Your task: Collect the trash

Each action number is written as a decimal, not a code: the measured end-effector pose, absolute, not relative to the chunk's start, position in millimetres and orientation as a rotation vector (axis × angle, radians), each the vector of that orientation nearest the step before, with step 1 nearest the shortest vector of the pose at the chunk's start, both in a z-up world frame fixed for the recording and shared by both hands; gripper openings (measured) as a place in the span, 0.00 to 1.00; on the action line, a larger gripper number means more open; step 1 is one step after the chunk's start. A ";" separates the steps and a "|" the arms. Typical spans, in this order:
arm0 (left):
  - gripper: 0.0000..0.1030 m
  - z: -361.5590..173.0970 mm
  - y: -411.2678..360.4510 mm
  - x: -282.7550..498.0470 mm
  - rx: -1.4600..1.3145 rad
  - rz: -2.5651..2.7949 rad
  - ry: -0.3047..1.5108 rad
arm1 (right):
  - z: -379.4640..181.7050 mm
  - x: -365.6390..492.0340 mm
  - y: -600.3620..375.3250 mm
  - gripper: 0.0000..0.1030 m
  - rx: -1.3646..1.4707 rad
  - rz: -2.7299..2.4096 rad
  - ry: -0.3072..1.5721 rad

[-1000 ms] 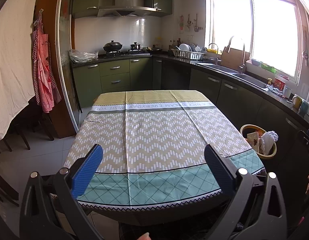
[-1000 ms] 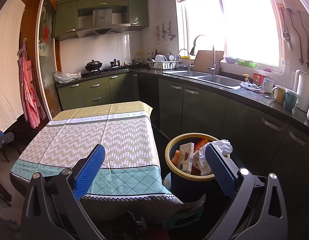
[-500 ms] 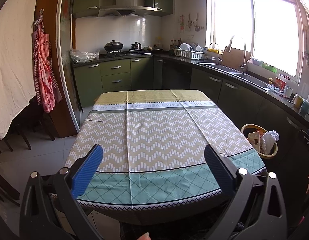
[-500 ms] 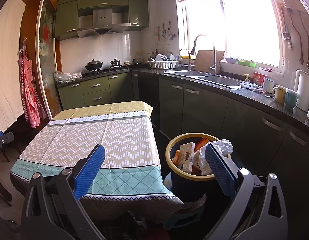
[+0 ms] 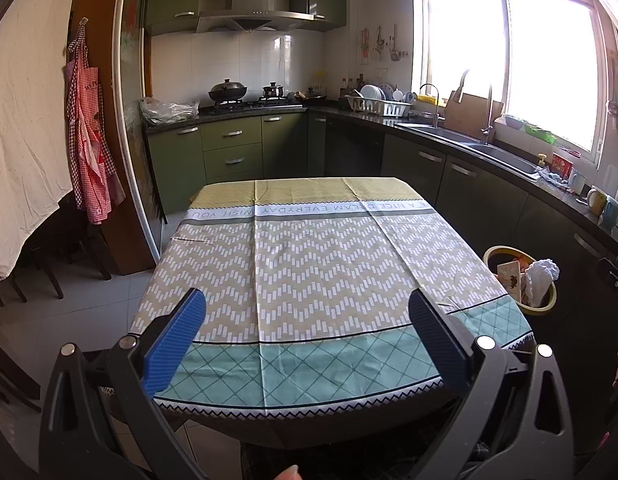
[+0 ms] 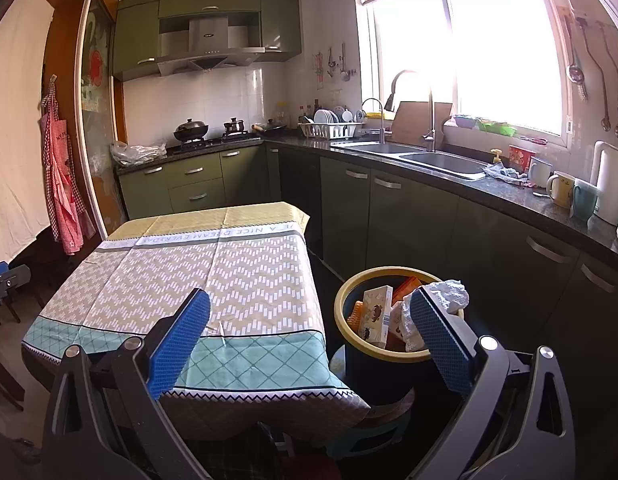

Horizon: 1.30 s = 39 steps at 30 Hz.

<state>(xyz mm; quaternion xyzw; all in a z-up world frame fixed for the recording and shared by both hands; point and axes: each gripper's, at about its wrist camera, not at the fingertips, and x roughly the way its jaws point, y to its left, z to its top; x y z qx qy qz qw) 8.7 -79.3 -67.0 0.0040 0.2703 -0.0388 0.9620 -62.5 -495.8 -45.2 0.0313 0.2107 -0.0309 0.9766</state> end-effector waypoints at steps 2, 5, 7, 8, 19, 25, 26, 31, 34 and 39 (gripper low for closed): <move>0.94 -67.8 -78.6 7.9 0.008 -0.079 0.548 | -45.3 -62.8 -495.6 0.96 0.063 -0.060 0.424; 0.94 -67.5 -78.6 8.4 0.008 -0.078 0.548 | -45.0 -62.5 -495.6 0.96 0.063 -0.055 0.425; 0.94 -67.9 -78.1 8.0 0.008 -0.078 0.548 | -45.3 -61.9 -495.5 0.96 0.063 -0.054 0.427; 0.94 -68.3 -77.6 7.3 0.008 -0.077 0.548 | -45.2 -61.3 -495.6 0.96 0.062 -0.053 0.428; 0.94 -71.6 -74.9 5.5 0.008 -0.074 0.558 | -47.3 -57.7 -496.1 0.96 0.062 -0.045 0.437; 0.94 -70.5 -75.0 5.2 0.012 -0.065 0.560 | -47.2 -57.2 -495.5 0.96 0.061 -0.042 0.437; 0.94 -69.9 -76.0 6.3 0.013 -0.064 0.561 | -47.3 -57.3 -495.4 0.96 0.062 -0.041 0.438; 0.94 -68.9 -77.3 7.2 0.020 -0.063 0.563 | -47.0 -56.9 -494.0 0.96 0.059 -0.037 0.438; 0.94 -69.2 -77.4 8.1 0.022 -0.060 0.568 | -47.0 -56.9 -493.4 0.96 0.058 -0.036 0.439; 0.94 -69.6 -76.8 8.3 0.020 -0.052 0.569 | -48.3 -56.3 -492.9 0.96 0.057 -0.033 0.442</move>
